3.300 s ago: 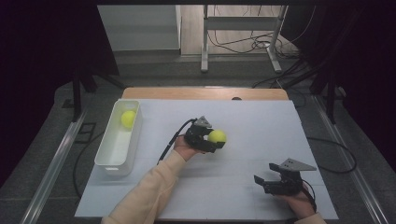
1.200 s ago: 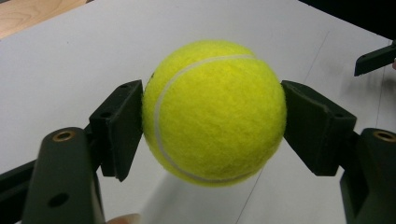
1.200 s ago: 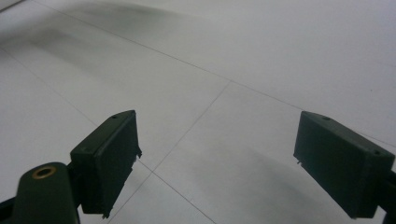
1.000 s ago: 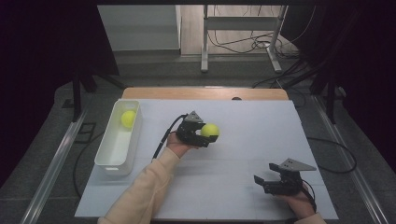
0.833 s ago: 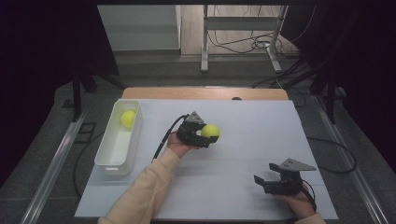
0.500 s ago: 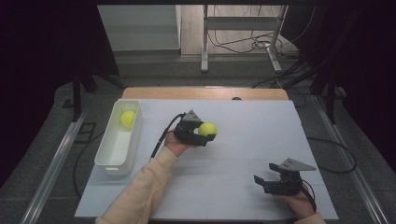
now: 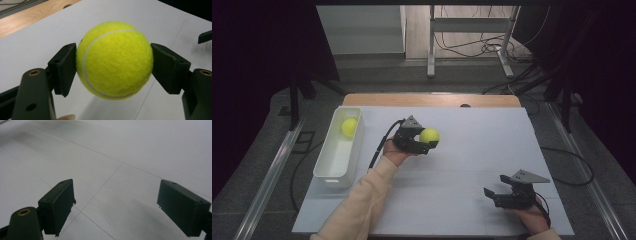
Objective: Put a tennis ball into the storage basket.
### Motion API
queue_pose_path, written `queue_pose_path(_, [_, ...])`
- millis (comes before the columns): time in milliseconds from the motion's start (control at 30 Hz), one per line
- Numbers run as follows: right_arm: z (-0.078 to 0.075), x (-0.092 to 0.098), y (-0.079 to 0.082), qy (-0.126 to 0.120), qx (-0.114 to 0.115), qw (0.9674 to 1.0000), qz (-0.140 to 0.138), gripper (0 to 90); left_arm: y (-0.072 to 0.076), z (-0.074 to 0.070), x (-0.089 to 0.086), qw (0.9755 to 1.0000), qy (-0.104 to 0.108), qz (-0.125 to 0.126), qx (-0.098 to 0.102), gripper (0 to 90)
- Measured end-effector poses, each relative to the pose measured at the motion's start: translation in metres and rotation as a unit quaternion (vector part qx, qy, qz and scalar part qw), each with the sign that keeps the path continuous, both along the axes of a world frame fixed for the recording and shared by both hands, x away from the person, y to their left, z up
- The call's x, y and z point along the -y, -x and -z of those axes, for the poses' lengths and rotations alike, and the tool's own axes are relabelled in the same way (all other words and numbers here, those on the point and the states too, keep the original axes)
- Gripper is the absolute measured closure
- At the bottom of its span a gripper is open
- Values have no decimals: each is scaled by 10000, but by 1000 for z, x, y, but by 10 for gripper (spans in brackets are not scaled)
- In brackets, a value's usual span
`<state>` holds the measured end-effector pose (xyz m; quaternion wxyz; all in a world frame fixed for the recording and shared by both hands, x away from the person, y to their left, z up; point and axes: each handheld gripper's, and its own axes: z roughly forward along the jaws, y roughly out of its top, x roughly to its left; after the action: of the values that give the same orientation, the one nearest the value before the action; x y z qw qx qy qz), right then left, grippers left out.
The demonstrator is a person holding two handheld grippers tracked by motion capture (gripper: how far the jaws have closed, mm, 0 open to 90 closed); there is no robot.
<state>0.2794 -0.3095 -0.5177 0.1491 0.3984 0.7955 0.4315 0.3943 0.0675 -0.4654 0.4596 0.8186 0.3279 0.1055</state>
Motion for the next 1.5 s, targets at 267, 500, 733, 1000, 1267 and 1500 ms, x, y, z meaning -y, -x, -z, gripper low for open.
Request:
queue_pose_path(267, [0,0,0,8,-3,10000,-5,148,-1,1,-3,10000,29,-54,-26,260])
queue_pose_path(500, [1,0,0,29,-26,10000,-3,149,-1,-1,-7,9999,47,-105,4,260])
queue_pose_path(733, [1,0,0,32,-23,10000,1,149,-2,-6,-15,9998,97,-170,48,261])
queue_pose_path(1000, [0,0,0,27,-28,10000,1,149,-3,-16,-33,9989,157,-392,180,261])
queue_pose_path(1267, [1,-1,0,27,-31,10000,5,149,-5,-18,-45,9979,163,-586,203,261])
queue_pose_path(1500, [0,-1,0,21,-33,10000,-3,149,-5,-23,-61,9962,253,-800,240,261])
